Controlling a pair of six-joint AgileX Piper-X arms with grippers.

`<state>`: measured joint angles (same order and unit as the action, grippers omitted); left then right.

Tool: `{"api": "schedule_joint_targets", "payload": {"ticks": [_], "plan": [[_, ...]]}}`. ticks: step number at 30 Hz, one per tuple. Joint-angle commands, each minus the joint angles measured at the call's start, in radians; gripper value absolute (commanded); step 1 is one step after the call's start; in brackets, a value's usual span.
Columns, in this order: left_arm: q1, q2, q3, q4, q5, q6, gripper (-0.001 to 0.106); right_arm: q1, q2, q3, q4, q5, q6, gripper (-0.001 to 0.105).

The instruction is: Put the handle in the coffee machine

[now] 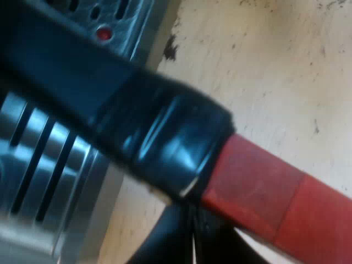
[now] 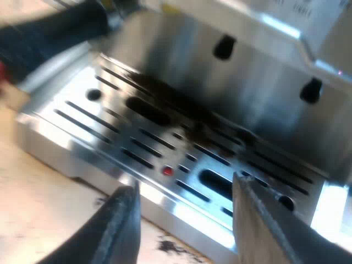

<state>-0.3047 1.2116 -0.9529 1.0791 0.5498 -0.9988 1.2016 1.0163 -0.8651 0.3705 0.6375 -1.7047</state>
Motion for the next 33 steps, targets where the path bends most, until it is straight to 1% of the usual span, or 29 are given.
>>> {"api": "schedule_joint_targets", "payload": {"ticks": [1,2,3,5,6,7,9,10,12,14,17,18,20,21,23,24,26,27,29,30,31,32,33], "plan": [[-0.067,-0.006,-0.007,-0.103,0.115,-0.052,0.000,0.004,-0.068,-0.002,0.008,-0.090,0.004,0.043],[-0.081,-0.006,-0.007,-0.135,0.115,-0.068,0.000,0.004,-0.088,-0.002,0.008,-0.127,0.004,0.046],[-0.086,-0.006,-0.007,-0.146,0.115,-0.078,0.000,0.004,-0.097,-0.002,0.008,-0.135,0.004,0.048],[-0.106,-0.006,-0.007,-0.198,0.115,-0.112,0.000,0.004,-0.116,-0.002,0.008,-0.164,0.004,0.058],[-0.109,-0.006,-0.007,-0.210,0.115,-0.117,0.000,0.004,-0.117,-0.002,0.008,-0.171,0.004,0.060],[-0.116,-0.006,-0.007,-0.230,0.115,-0.128,0.000,0.004,-0.120,-0.002,0.008,-0.177,0.004,0.064],[-0.118,-0.006,-0.007,-0.251,0.115,-0.130,0.000,0.004,-0.119,-0.002,0.008,-0.179,0.004,0.066],[-0.118,-0.006,-0.007,-0.252,0.113,-0.136,0.000,0.004,-0.119,-0.002,0.008,-0.178,0.004,0.066],[-0.118,-0.009,-0.007,-0.231,0.096,-0.146,0.000,0.004,-0.119,-0.002,0.008,-0.183,0.025,0.066],[-0.114,-0.017,-0.007,-0.196,0.052,-0.145,0.000,0.000,-0.119,-0.002,0.008,-0.219,0.050,0.066],[-0.107,-0.043,-0.007,-0.135,-0.014,-0.136,0.000,0.000,-0.119,-0.002,0.007,-0.232,0.051,0.066],[-0.102,-0.054,-0.007,-0.119,-0.019,-0.125,0.000,0.000,-0.119,-0.002,0.006,-0.231,0.051,0.066],[-0.071,-0.090,-0.007,-0.062,-0.019,-0.117,0.000,0.000,-0.119,-0.002,0.000,-0.237,0.051,0.066],[-0.059,-0.102,-0.007,-0.057,-0.019,-0.117,0.000,0.000,-0.119,-0.002,-0.001,-0.240,0.054,0.066],[0.005,-0.153,-0.007,-0.039,-0.019,-0.120,0.000,0.000,-0.119,-0.005,0.000,-0.255,0.070,0.066],[0.017,-0.162,-0.007,-0.037,-0.019,-0.120,0.000,0.000,-0.119,-0.004,0.000,-0.259,0.071,0.066],[0.094,-0.215,-0.007,-0.033,-0.019,-0.122,0.000,0.000,-0.119,-0.004,0.000,-0.260,0.071,0.066],[0.113,-0.233,-0.007,-0.032,-0.019,-0.125,0.000,0.000,-0.119,-0.004,0.000,-0.262,0.071,0.066],[0.178,-0.284,-0.007,-0.028,-0.019,-0.125,0.001,-0.002,-0.119,-0.008,0.000,-0.287,0.076,0.066],[0.195,-0.297,-0.007,-0.027,-0.019,-0.125,0.002,-0.004,-0.119,-0.008,0.000,-0.297,0.083,0.066],[0.228,-0.324,-0.007,-0.026,-0.019,-0.128,0.008,-0.012,-0.119,-0.007,0.000,-0.313,0.104,0.066],[0.257,-0.350,-0.007,-0.026,-0.022,-0.140,0.016,-0.023,-0.119,-0.007,0.000,-0.326,0.122,0.066],[0.266,-0.357,-0.007,-0.026,-0.022,-0.145,0.019,-0.029,-0.119,-0.007,0.000,-0.335,0.124,0.066]]}}
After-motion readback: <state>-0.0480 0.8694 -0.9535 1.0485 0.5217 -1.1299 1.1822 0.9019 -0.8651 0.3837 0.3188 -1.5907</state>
